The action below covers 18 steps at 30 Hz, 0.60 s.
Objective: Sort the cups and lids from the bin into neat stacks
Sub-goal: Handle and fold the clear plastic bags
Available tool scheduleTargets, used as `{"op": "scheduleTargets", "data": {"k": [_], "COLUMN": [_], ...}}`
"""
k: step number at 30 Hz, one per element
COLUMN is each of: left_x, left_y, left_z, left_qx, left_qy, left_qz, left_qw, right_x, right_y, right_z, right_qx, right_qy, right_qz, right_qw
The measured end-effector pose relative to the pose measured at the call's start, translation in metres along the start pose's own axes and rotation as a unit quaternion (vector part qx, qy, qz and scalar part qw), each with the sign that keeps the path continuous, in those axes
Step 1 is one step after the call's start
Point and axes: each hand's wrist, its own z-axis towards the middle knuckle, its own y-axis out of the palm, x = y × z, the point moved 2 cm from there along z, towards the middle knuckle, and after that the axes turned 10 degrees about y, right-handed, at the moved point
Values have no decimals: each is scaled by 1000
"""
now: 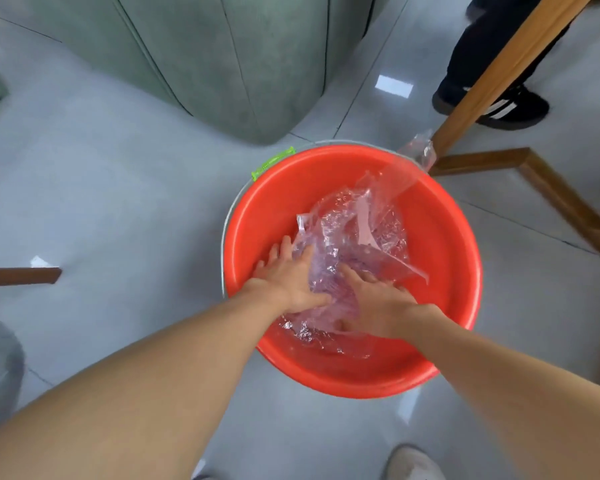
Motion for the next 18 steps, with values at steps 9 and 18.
{"op": "scheduleTargets", "data": {"k": [9, 18], "left_x": [46, 13], "left_y": [-170, -315], "left_z": [-223, -556], "left_qx": [180, 324], "left_qy": [-3, -126], "left_qz": [-56, -88], "left_qw": [982, 933], "right_x": [-83, -290], "right_y": [-170, -320], "right_z": [-205, -438], "right_qx": [200, 258], "right_qy": [-93, -261], "right_qz": [-20, -33], "right_qw": [975, 930]}}
